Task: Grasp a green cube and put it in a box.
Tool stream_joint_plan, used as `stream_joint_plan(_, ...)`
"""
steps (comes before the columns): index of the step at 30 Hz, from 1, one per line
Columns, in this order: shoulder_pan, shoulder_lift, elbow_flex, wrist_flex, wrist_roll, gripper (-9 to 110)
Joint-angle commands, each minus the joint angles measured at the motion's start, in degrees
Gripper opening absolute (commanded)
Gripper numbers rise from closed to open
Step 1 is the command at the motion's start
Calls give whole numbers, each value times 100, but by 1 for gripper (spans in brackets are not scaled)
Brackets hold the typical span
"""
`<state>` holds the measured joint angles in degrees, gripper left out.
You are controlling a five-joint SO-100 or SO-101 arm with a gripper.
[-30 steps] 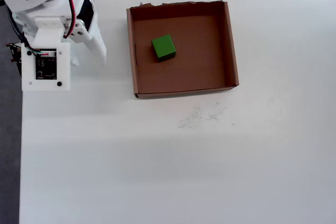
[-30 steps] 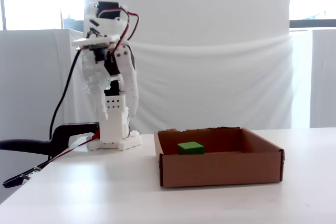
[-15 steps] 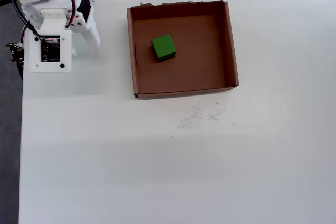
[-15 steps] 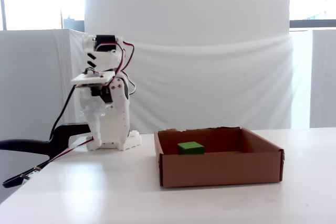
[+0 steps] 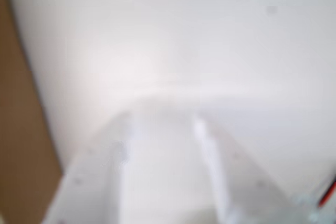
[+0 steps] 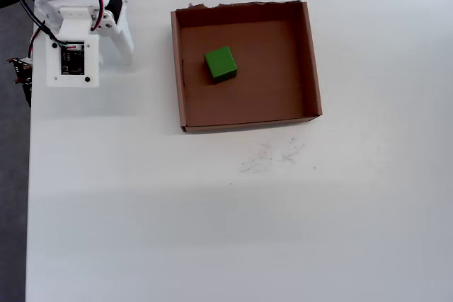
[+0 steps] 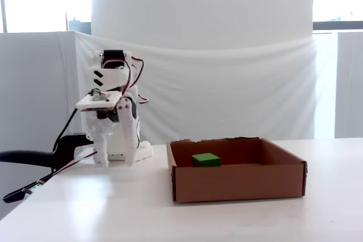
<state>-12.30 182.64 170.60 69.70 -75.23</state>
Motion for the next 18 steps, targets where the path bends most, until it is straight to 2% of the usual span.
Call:
stream_joint_plan(1, -26, -35, -35, 158, -44, 15)
stream_joint_plan(18, -264, -35, -26, 141, 9, 15)
